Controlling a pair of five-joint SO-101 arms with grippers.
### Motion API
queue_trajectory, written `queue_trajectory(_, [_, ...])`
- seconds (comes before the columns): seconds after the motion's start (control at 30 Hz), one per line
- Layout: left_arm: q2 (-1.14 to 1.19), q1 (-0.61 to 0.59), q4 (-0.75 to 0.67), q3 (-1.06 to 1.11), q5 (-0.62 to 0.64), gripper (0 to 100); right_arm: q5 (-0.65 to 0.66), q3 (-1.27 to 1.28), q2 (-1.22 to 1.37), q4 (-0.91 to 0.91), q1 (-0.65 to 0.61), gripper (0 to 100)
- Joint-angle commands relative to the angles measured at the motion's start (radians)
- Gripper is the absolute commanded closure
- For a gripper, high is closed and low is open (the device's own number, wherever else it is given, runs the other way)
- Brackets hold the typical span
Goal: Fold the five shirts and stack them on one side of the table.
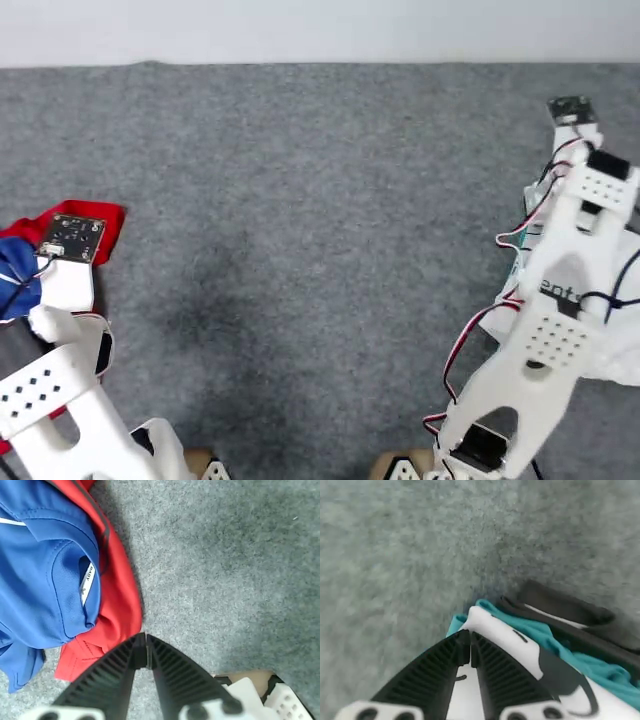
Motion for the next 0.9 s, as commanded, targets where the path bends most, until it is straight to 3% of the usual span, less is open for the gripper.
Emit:
queue_trajectory(0.0, [-0.02,0.0,0.025,-0.004,-0.009,100,-0.035,-0.014,-0.019,-0.041,-0.018,98.4])
queue_trajectory(0.2, [-0.02,0.0,0.025,-0.004,-0.006,100,-0.081,-0.025,-0.205,0.145,-0.002,98.4])
queue_trajectory(0.43, [-0.02,0.0,0.025,-0.007,-0.005,100,-0.069,-0.025,-0.349,0.446,0.11,98.4])
queue_trajectory(0.57, [-0.02,0.0,0.025,-0.007,-0.005,100,0.049,-0.018,-0.352,0.564,0.191,98.4])
queue_trajectory(0.87, [-0.02,0.0,0.025,-0.007,-0.005,100,0.221,0.123,-0.355,0.567,0.433,98.4])
